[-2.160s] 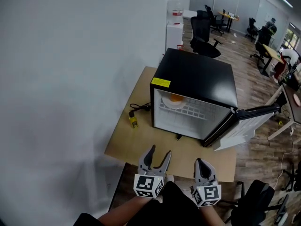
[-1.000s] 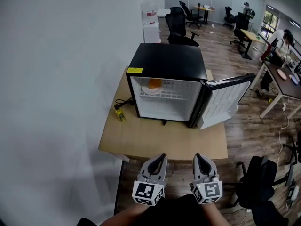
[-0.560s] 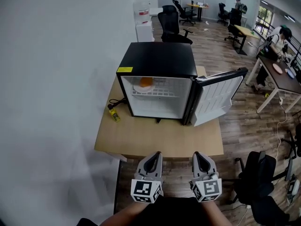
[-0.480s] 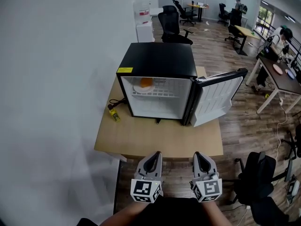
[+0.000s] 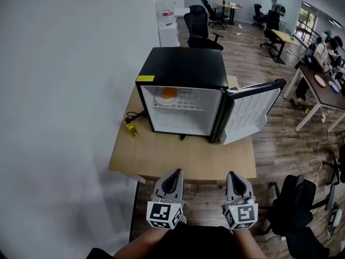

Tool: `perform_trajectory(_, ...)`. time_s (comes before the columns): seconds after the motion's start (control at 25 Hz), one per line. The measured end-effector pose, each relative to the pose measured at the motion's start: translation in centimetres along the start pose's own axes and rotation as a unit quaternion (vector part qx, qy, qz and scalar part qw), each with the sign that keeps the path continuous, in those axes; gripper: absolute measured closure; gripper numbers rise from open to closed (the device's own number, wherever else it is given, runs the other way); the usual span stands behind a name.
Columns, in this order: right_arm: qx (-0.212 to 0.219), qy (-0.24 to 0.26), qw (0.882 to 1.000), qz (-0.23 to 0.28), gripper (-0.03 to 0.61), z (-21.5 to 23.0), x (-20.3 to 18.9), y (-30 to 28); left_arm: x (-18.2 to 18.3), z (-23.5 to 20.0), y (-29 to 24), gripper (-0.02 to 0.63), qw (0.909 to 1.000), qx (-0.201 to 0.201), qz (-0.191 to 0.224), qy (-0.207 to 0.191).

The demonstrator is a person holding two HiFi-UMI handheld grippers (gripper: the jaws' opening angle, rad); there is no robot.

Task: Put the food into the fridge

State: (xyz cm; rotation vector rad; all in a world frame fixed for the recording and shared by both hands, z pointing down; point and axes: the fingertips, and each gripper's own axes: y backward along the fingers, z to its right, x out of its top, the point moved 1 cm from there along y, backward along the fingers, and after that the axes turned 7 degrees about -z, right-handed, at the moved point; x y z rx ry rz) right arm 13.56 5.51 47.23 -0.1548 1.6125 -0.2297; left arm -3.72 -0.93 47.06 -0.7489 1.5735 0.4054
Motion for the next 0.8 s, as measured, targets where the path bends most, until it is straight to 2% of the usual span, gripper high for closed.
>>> perform_trajectory(0.4,0.001,0.006,1.0,0.014,0.518,-0.9,0.3,-0.6,-0.4,-1.5,0.5,0.598,0.9999,-0.005,0.004,0.012)
perform_trajectory(0.8,0.003,0.001,1.0,0.011,0.518,-2.2,-0.1,-1.2,-0.7,-3.1,1.5,0.598,1.0,0.0,0.002,0.003)
